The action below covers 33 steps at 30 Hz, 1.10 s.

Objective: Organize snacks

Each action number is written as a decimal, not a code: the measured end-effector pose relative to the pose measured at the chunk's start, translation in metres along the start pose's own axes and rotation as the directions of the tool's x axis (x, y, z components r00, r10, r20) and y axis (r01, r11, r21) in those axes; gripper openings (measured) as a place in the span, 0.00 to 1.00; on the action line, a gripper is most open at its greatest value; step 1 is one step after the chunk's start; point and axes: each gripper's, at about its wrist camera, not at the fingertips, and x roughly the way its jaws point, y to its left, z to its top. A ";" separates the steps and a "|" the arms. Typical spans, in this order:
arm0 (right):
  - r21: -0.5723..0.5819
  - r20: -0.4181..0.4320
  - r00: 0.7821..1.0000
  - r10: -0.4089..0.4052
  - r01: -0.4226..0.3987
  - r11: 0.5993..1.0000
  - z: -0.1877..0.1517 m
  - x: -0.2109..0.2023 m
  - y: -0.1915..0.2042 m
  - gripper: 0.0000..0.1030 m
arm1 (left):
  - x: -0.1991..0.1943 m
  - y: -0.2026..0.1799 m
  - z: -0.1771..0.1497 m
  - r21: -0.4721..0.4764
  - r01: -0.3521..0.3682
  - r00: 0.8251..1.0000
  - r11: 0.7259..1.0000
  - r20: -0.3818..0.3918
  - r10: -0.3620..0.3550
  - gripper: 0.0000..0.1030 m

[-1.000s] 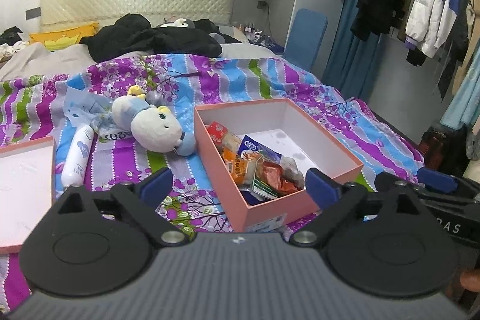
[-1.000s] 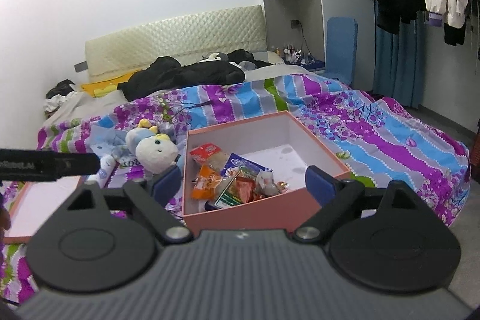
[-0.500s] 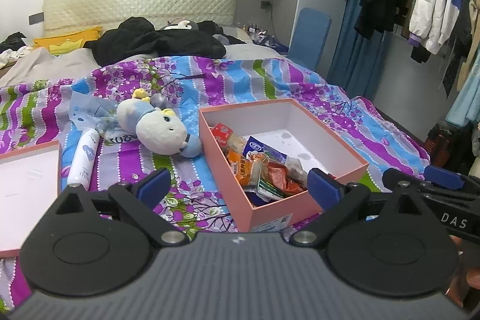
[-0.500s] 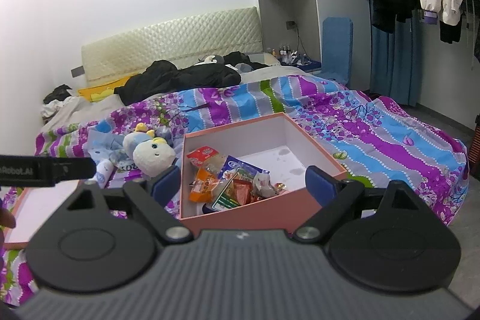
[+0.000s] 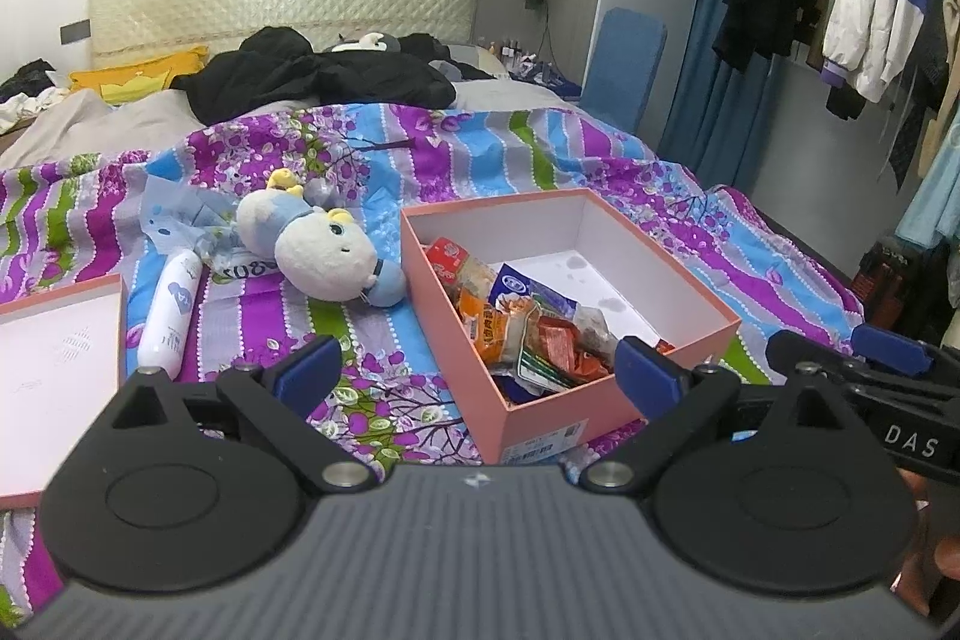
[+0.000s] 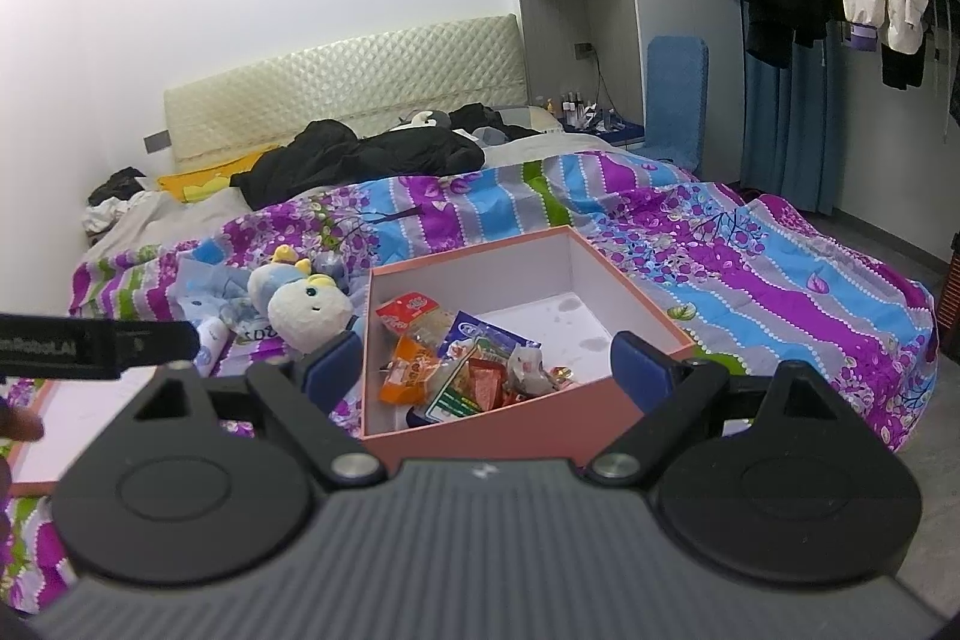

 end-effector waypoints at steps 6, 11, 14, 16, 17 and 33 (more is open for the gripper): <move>0.001 -0.001 1.000 -0.001 0.001 1.000 0.000 0.000 0.000 0.88 | 0.000 0.002 -0.002 -0.003 -0.002 1.000 1.000 -0.006 0.002 0.96; 0.001 0.000 1.000 -0.001 0.001 1.000 0.000 0.000 -0.001 0.88 | 0.000 0.002 -0.002 -0.002 -0.003 1.000 1.000 -0.004 0.003 0.96; 0.003 -0.001 1.000 -0.001 0.001 1.000 0.000 0.000 -0.001 0.88 | 0.000 0.002 -0.002 0.002 0.000 1.000 1.000 -0.004 0.000 0.96; 0.001 -0.001 1.000 -0.003 0.003 1.000 0.000 0.000 -0.001 0.88 | 0.001 0.002 -0.001 0.003 0.001 1.000 1.000 -0.004 -0.001 0.96; 0.002 -0.001 1.000 -0.004 0.004 1.000 0.001 0.000 -0.001 0.88 | 0.001 0.002 -0.001 0.003 0.002 1.000 1.000 -0.004 -0.002 0.96; -0.004 0.001 1.000 -0.005 0.005 1.000 0.002 -0.001 -0.001 0.88 | 0.001 0.003 -0.001 0.000 0.006 1.000 1.000 -0.005 -0.006 0.96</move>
